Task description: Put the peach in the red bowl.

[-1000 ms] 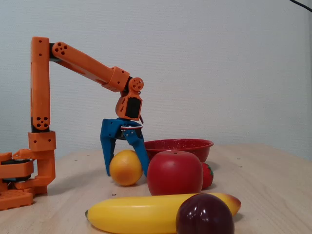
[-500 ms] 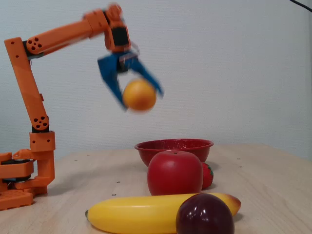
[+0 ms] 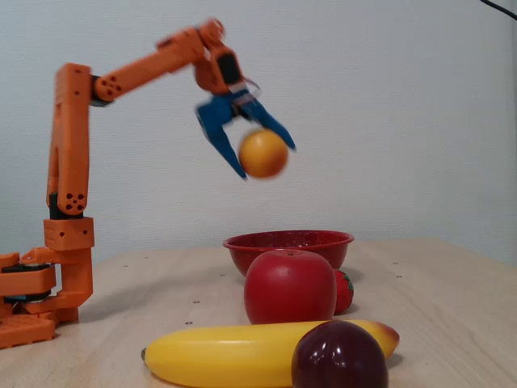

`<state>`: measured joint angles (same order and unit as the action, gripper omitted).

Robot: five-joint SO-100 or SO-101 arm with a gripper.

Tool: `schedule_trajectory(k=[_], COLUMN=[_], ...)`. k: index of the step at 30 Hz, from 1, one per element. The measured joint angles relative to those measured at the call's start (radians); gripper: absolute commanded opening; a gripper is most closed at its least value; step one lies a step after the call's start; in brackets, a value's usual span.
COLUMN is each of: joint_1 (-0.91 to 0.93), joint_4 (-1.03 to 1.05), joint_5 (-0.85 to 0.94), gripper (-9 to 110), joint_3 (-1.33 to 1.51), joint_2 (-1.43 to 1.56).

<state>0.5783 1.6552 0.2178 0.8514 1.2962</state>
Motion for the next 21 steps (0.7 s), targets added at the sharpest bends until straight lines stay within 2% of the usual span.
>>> schedule_trajectory(k=[6, 7, 9, 11, 18, 21], joint_1=[0.002, 0.002, 0.002, 0.002, -0.008, -0.040], joint_4=[-0.094, -0.103, -0.114, -0.117, -0.121, -0.155], joint_5=[-0.011, -0.012, -0.023, -0.023, -0.031, -0.043], gripper=[1, 7, 30, 43, 48, 44], joint_3=[0.021, 0.023, 0.025, 0.025, 0.026, 0.026], joint_2=[-0.202, -0.232, -0.296, -0.344, -0.357, -0.357])
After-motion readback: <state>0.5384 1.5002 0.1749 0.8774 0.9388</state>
